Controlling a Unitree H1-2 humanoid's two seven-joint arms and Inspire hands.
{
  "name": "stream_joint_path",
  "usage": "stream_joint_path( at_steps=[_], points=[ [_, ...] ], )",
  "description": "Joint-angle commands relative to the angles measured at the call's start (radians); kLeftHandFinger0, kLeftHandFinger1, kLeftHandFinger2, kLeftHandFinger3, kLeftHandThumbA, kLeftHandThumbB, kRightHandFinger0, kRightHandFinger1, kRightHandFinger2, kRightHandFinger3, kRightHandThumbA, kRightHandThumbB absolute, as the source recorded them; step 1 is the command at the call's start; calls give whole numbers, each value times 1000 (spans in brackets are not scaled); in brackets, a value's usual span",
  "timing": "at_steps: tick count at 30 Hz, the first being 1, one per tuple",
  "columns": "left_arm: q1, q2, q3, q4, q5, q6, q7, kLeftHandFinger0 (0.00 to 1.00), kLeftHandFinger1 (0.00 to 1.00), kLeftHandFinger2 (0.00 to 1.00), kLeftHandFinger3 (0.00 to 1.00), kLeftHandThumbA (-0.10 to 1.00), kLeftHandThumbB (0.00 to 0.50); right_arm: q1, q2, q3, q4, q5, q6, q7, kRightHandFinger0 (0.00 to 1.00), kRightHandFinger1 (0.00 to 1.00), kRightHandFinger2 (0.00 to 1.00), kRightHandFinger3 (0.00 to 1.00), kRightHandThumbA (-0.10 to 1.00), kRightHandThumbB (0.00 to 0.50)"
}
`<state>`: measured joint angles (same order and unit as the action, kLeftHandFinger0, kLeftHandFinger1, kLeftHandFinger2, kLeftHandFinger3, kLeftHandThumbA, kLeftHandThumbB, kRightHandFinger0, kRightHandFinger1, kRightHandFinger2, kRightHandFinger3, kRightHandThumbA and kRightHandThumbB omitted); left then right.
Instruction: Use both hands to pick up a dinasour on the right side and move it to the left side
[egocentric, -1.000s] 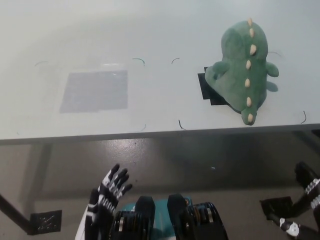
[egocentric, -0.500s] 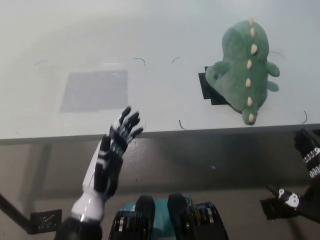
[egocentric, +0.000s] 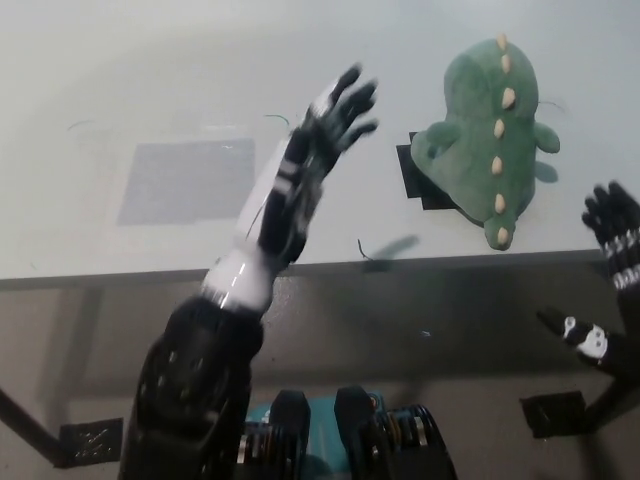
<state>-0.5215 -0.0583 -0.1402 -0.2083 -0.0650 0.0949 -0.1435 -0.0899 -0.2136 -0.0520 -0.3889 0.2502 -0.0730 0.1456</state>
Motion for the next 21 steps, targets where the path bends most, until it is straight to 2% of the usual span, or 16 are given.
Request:
stream_joint_path(
  at_steps=[1, 3, 4, 7, 8, 9, 13, 14, 17, 19, 21],
  points=[
    [-85, -20, -4, 10, 14, 55, 9, 1000, 1000, 1000, 1000, 1000, 441, -56, 2, -19, -55, 78, 77, -18, 1000, 1000, 1000, 1000, 936, 169],
    [-98, -20, 1, 30, 10, 51, 9, 1000, 1000, 1000, 1000, 1000, 447, -70, 1, -22, -58, 77, 94, -21, 1000, 1000, 1000, 1000, 929, 175],
    [-124, -20, 10, 65, 6, 43, 11, 1000, 1000, 1000, 1000, 1000, 430, -100, -4, -24, -50, 58, 107, -25, 1000, 1000, 1000, 1000, 935, 189],
    [-170, -26, 23, 117, 11, 34, 23, 1000, 1000, 1000, 1000, 1000, 427, -169, -8, -36, -21, 50, 137, -32, 1000, 1000, 1000, 1000, 921, 234],
    [-173, -31, 21, 124, 13, 29, 25, 1000, 1000, 1000, 1000, 1000, 424, -172, -11, -41, -20, 53, 140, -30, 1000, 1000, 1000, 1000, 918, 234],
    [-194, -35, 25, 156, 20, 20, 33, 1000, 1000, 1000, 1000, 1000, 397, -210, -15, -46, 10, 46, 140, -29, 1000, 1000, 1000, 1000, 916, 228],
    [-214, -39, 28, 178, 35, 21, 38, 1000, 1000, 1000, 1000, 1000, 387, -242, -13, -51, 40, 22, 128, -22, 1000, 1000, 1000, 1000, 933, 226],
    [-238, -53, 27, 211, 42, 12, 47, 1000, 1000, 1000, 1000, 1000, 359, -288, -22, -49, 61, 5, 149, -28, 1000, 1000, 1000, 1000, 952, 242],
    [-257, -66, 33, 251, 39, -7, 53, 1000, 1000, 1000, 1000, 1000, 340, -328, -16, -52, 90, 4, 176, -34, 1000, 1000, 1000, 1000, 930, 251],
    [-278, -72, 36, 292, 46, -20, 62, 1000, 1000, 1000, 1000, 1000, 319, -361, -15, -64, 131, 29, 188, -33, 1000, 1000, 1000, 1000, 874, 248],
    [-301, -75, 43, 332, 53, -20, 73, 1000, 1000, 1000, 1000, 1000, 313, -391, -30, -72, 192, 6, 175, -34, 1000, 1000, 1000, 1000, 916, 213]
  ],
)
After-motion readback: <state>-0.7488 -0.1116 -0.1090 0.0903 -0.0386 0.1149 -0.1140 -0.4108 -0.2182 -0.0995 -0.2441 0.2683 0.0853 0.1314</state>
